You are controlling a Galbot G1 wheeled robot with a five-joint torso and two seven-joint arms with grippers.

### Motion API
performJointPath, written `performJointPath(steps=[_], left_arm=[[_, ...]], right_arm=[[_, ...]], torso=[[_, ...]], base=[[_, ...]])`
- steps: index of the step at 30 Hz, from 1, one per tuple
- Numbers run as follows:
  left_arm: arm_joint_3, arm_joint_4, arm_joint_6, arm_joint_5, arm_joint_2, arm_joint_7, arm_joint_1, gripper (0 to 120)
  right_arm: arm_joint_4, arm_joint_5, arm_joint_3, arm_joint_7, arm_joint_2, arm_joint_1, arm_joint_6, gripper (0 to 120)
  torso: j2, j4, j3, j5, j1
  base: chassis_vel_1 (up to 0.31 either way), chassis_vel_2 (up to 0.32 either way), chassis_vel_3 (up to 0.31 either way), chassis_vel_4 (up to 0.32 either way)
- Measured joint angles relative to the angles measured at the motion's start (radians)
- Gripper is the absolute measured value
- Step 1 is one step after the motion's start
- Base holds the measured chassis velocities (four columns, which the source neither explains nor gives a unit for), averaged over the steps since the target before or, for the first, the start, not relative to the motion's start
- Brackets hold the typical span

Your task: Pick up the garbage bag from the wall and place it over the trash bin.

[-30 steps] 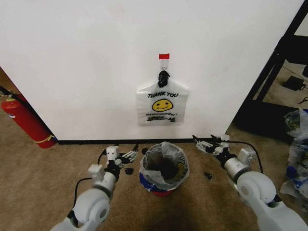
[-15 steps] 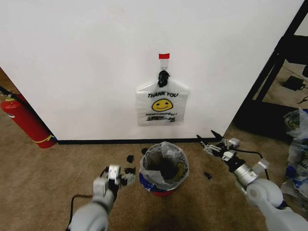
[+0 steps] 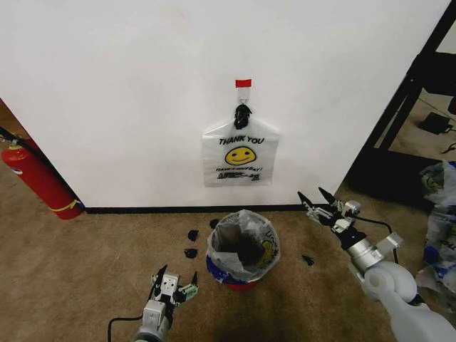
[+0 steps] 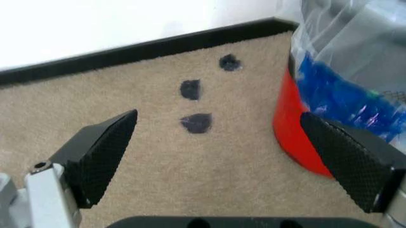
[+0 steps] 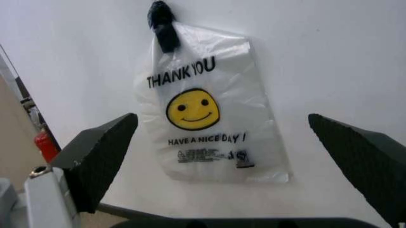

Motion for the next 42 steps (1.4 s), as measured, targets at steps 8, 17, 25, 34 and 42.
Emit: performJointPath(steps=[8,17,25,34,42], left_arm=[[0.114,0.046,-0.054,-0.172,-0.072,0.042,-0.034,100],[0.117,0.041,-0.046,-0.174,-0.08,0.046,-0.05,100],[0.141,0.117,-0.04,-0.166,-0.111,0.063,-0.097,100],[0.162,0.19,-0.046,-0.149,-0.128,0.071,-0.127,100],[0.156,0.184,-0.053,-0.155,-0.122,0.07,-0.129,100]], right_arm=[[-0.025,-0.038,-0.011,0.04,-0.012,0.005,-0.002,100],[-0.03,-0.049,-0.022,0.037,-0.008,0.01,-0.005,100],[-0.026,-0.057,-0.023,0.033,-0.008,0.006,-0.008,100],[-0.017,-0.062,-0.02,0.034,-0.007,0.0,-0.01,100],[-0.033,-0.075,-0.028,0.04,0.0,0.009,-0.011,100]], torso=[[0.0,-0.0001,0.0,-0.0006,0.0],[0.0,0.0002,0.0,-0.0003,0.0],[0.0,0.0,0.0,-0.0009,0.0],[0.0,0.0,0.0,-0.0008,0.0],[0.0,0.0,0.0,-0.0009,0.0]], base=[[0.0,0.0,0.0,0.0],[0.0,0.0,0.0,0.0],[0.0,0.0,0.0,0.0],[0.0,0.0,0.0,0.0],[0.0,0.0,0.0,0.0]])
